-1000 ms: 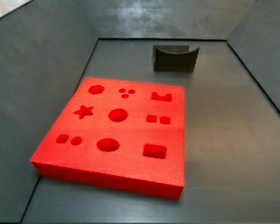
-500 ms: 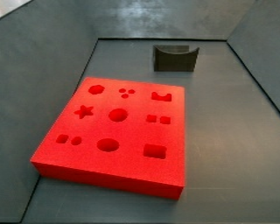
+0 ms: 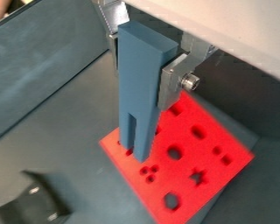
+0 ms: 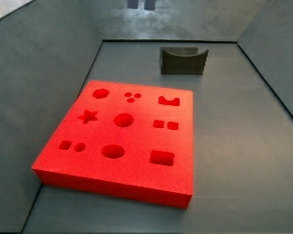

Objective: Pick up the double-square object. Move up. Place the double-square object on the fixture. Regrasp the double-square object. Move to above the board. Insert the double-square object.
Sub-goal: Move to above the board, then insert the double-square object.

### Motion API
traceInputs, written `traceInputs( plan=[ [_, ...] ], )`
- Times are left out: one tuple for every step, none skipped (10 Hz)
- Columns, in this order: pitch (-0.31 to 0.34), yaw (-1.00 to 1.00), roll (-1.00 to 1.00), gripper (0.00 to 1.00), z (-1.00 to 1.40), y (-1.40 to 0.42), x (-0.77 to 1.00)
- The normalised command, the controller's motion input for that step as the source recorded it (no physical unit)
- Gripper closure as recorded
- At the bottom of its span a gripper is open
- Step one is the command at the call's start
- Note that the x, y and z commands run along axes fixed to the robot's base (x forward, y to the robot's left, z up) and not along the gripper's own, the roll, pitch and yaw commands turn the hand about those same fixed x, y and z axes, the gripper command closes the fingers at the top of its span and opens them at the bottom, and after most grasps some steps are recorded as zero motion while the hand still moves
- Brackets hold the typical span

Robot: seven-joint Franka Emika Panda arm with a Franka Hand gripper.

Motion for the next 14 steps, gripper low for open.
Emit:
traceInputs(
  plan=[
    [-0.049, -0.01, -0.53, 1.00, 0.00, 0.02, -0.07],
    [-0.057, -0.01, -0.40, 1.00, 0.00, 0.02, -0.07],
    [-0.051, -0.01, -0.23, 1.00, 0.00, 0.01, -0.05],
    [-0.021, -0.09, -0.04, 1.00, -0.50, -0.10, 0.32],
    [-0.011, -0.05, -0.06, 1.00, -0.47, -0.13, 0.37],
    [0.000, -0.01, -0.09, 1.00, -0.46, -0.20, 0.40],
    [-0.016, 0.00, -0.12, 1.00, -0.43, -0.24, 0.36],
    [0.000, 0.00, -0.15, 1.00, -0.44, -0.21, 0.42],
    [0.000, -0.08, -0.10, 1.00, -0.51, -0.17, 0.41],
    [0.000, -0.10, -0.08, 1.00, -0.51, -0.10, 0.35],
    [-0.026, -0.07, -0.17, 1.00, -0.51, 0.00, 0.13],
    [-0.093, -0.07, -0.24, 1.00, -0.51, 0.00, 0.05],
    [-0.130, -0.01, -0.21, 1.00, -0.49, 0.00, 0.00],
    [-0.121, 0.00, -0.14, 1.00, -0.49, 0.00, 0.00]
  ],
)
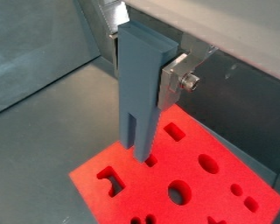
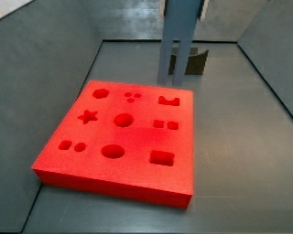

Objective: Pick up the double-square object. Move up. Place the double-square object on the fixture. Regrasp the double-square object. Move to above the board. Insert the double-square object.
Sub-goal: Insert the double-square object.

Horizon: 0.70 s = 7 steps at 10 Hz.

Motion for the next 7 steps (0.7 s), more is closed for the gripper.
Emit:
traceInputs(
  plan=[
    [-0.133, 0.00, -0.05, 1.00, -0.48, -0.07, 0.00],
    [-0.081, -0.12, 0.00, 1.00, -0.43, -0.15, 0.00],
    [-0.030, -0.23, 0.00, 1.00, -0.34, -0.17, 0.00],
    [-0.106, -0.06, 0.00, 1.00, -0.30, -0.21, -0.01],
    [-0.086, 0.01, 0.00, 1.00, -0.30, -0.18, -0.09],
    [-0.054, 0.00, 0.04, 1.00, -0.29, -0.16, -0.11],
    [-0.031, 0.07, 0.03, 1.00, -0.33, -0.21, -0.17]
  ],
)
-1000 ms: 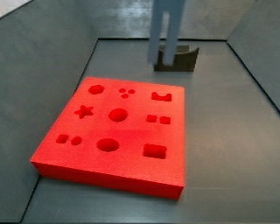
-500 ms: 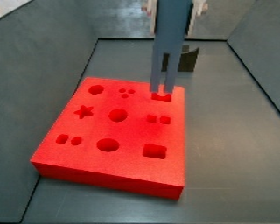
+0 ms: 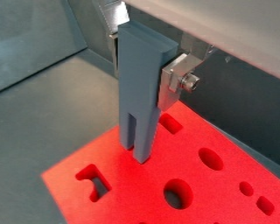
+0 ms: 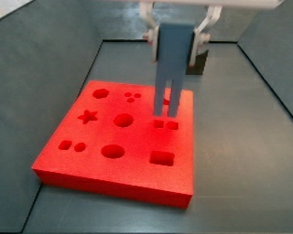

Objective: Pick up the double-square object. Move up. Place the double-square object on the fixture. Regrasp the double-square object. Move to above the board. Insert the double-square object.
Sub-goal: Insert the double-square object.

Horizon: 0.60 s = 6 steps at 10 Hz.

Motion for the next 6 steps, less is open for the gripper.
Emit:
traceInputs(
  plan=[
    [-0.049, 0.05, 0.00, 1.00, -0.26, -0.11, -0.14],
    [-0.071, 0.01, 0.00, 1.00, -0.20, -0.09, -0.05],
    [-0.036, 0.00, 0.00, 1.00, -0.17, -0.05, 0.00],
    [0.000, -0.02, 0.00, 1.00, -0.14, -0.01, 0.01],
    [0.000, -0.05, 0.00, 1.00, -0.11, -0.02, 0.12],
    [0.000, -0.04, 0.00, 1.00, -0.10, -0.01, 0.13]
  ],
)
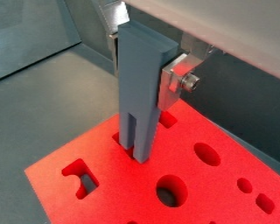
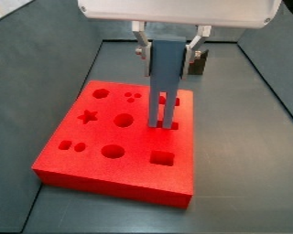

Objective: Pick up the double-square object. Move up. Place the double-square object on the fixture. Regrasp the double-square object. Move to above the board. Insert the double-square object.
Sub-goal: Insert the double-square object.

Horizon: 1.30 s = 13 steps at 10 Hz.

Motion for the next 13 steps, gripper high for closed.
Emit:
traceInputs(
  plan=[
    [0.000, -0.04, 0.00, 1.00, -0.09, -0.01, 0.12],
    [0.000, -0.05, 0.00, 1.00, -0.10, -0.01, 0.15],
    [0.000, -0.07, 0.00, 1.00, -0.11, 0.00, 0.15],
    [0.000, -0.11, 0.00, 1.00, -0.13, 0.00, 0.18],
    [0.000, -0.15, 0.00, 1.00, -0.13, 0.00, 0.20],
    [0.000, -0.14, 0.00, 1.00, -0.16, 0.00, 0.17],
    [0.000, -0.13, 0.01, 1.00, -0.19, 0.00, 0.12],
    [0.000, -0.08, 0.02, 1.00, -0.23, 0.00, 0.05],
    [0.000, -0.03, 0.01, 1.00, -0.29, 0.00, 0.00],
    [-0.010, -0.03, 0.02, 1.00, -0.35, -0.01, 0.00],
    [-0.010, -0.03, 0.03, 1.00, -0.37, -0.04, 0.00],
    [-0.009, -0.03, 0.04, 1.00, -0.38, -0.04, 0.00],
    [-0.006, -0.03, 0.03, 1.00, -0.37, -0.03, 0.00]
  ],
)
